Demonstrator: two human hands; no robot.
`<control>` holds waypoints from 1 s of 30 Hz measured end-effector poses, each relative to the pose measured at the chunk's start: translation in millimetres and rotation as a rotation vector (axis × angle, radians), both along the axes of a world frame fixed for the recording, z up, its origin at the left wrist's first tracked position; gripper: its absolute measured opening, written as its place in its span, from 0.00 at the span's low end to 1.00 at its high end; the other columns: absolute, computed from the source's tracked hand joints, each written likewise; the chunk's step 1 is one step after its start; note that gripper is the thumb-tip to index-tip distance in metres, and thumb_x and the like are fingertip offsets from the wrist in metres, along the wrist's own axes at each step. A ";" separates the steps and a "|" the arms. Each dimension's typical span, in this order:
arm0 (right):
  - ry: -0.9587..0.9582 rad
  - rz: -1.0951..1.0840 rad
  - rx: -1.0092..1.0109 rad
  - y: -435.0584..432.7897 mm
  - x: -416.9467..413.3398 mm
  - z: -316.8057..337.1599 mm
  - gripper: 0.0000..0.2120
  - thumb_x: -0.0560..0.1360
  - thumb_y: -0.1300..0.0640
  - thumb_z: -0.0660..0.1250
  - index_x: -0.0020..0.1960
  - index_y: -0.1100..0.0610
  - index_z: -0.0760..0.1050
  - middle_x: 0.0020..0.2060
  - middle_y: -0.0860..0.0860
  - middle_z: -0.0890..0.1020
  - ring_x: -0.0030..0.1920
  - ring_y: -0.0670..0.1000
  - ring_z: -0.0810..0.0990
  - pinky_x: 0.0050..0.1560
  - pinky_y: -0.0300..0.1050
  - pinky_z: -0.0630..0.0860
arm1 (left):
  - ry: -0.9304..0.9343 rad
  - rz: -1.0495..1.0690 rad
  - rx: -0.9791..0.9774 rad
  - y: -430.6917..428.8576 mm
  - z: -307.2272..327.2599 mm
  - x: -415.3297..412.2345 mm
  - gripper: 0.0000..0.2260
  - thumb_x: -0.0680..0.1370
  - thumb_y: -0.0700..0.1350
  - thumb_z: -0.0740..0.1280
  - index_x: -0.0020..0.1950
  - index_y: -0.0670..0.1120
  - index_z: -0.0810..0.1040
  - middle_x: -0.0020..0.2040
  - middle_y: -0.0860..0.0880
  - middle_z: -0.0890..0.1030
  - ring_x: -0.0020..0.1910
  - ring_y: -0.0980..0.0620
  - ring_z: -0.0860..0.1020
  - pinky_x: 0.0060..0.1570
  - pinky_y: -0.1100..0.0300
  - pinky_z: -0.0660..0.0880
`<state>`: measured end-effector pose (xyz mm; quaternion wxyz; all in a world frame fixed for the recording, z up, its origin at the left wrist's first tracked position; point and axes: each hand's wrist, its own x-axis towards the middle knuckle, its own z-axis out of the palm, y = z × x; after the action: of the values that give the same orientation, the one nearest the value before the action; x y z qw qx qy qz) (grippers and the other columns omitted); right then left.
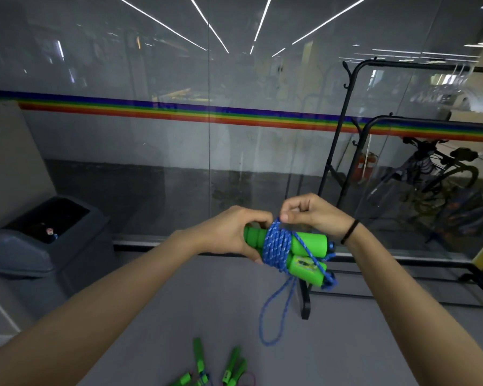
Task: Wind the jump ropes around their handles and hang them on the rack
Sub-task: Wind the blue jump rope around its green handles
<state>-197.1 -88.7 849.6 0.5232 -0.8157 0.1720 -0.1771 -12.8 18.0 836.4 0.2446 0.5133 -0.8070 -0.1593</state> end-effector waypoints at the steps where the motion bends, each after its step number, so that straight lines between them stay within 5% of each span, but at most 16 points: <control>1: -0.040 -0.017 0.070 -3.9 -2.1 -7.8 0.13 0.59 0.45 0.77 0.33 0.53 0.80 0.24 0.45 0.79 0.25 0.39 0.74 0.27 0.30 0.70 | 0.113 0.011 -0.004 2.0 -2.0 -0.6 0.19 0.61 0.43 0.80 0.45 0.46 0.75 0.41 0.51 0.79 0.39 0.58 0.74 0.43 0.63 0.71; 4: -0.138 -0.236 0.202 -7.6 -5.4 -27.5 0.10 0.50 0.61 0.78 0.24 0.50 0.80 0.21 0.46 0.78 0.23 0.39 0.75 0.24 0.31 0.72 | 0.452 0.094 -0.040 2.7 -3.5 0.4 0.19 0.59 0.38 0.80 0.40 0.47 0.73 0.38 0.53 0.77 0.40 0.61 0.73 0.45 0.66 0.69; 5: -0.156 -0.281 0.178 -7.2 -3.3 -33.3 0.12 0.59 0.66 0.72 0.23 0.51 0.77 0.17 0.46 0.74 0.20 0.40 0.70 0.21 0.30 0.66 | 0.533 0.127 -0.048 1.3 -3.0 0.8 0.19 0.59 0.37 0.80 0.39 0.48 0.73 0.39 0.53 0.78 0.41 0.60 0.74 0.46 0.65 0.70; 8: -0.120 -0.214 0.172 5.0 6.5 -39.2 0.15 0.79 0.60 0.57 0.33 0.55 0.67 0.18 0.43 0.63 0.20 0.40 0.57 0.22 0.31 0.53 | 0.713 0.267 -0.077 -4.2 -3.8 0.1 0.16 0.60 0.36 0.79 0.39 0.47 0.75 0.40 0.46 0.81 0.41 0.53 0.77 0.46 0.58 0.74; 12: -0.038 -0.221 0.089 18.6 13.3 -34.9 0.15 0.81 0.55 0.52 0.36 0.56 0.67 0.20 0.42 0.61 0.21 0.41 0.56 0.22 0.31 0.54 | 0.942 0.518 -0.043 -11.5 -6.8 -0.5 0.17 0.56 0.44 0.82 0.38 0.45 0.78 0.40 0.39 0.84 0.40 0.39 0.83 0.45 0.41 0.80; 16: 0.148 -0.266 -0.265 29.4 14.7 -29.2 0.14 0.80 0.54 0.55 0.37 0.53 0.71 0.24 0.45 0.67 0.22 0.41 0.64 0.26 0.31 0.63 | 0.615 0.755 -0.139 -12.1 -9.7 -0.2 0.19 0.58 0.51 0.81 0.39 0.45 0.78 0.38 0.47 0.83 0.36 0.51 0.80 0.38 0.59 0.77; 19: 0.291 -0.232 -0.510 35.2 11.0 -18.8 0.13 0.80 0.53 0.56 0.38 0.52 0.73 0.25 0.45 0.69 0.24 0.40 0.69 0.30 0.31 0.65 | 0.328 0.780 -0.204 -8.8 -9.0 6.6 0.21 0.59 0.54 0.79 0.43 0.47 0.75 0.38 0.49 0.80 0.37 0.50 0.77 0.37 0.60 0.70; 26: 0.551 -0.051 -0.775 37.8 5.1 13.5 0.12 0.77 0.49 0.61 0.43 0.56 0.78 0.33 0.48 0.76 0.36 0.46 0.73 0.39 0.38 0.66 | -0.299 0.440 -0.120 3.4 3.5 6.4 0.18 0.65 0.51 0.76 0.50 0.51 0.74 0.47 0.50 0.80 0.47 0.45 0.78 0.39 0.58 0.67; 30: 0.497 0.050 -0.701 27.5 0.3 30.3 0.10 0.74 0.48 0.65 0.40 0.50 0.81 0.33 0.48 0.81 0.34 0.43 0.76 0.40 0.36 0.69 | -0.399 0.212 -0.015 10.4 6.4 6.2 0.19 0.64 0.56 0.75 0.52 0.54 0.77 0.41 0.55 0.79 0.41 0.54 0.75 0.37 0.61 0.64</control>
<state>-196.8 -61.2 879.9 0.1610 -0.9659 0.2024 -0.0104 -6.6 28.4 842.8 0.0995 0.6147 -0.7821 -0.0219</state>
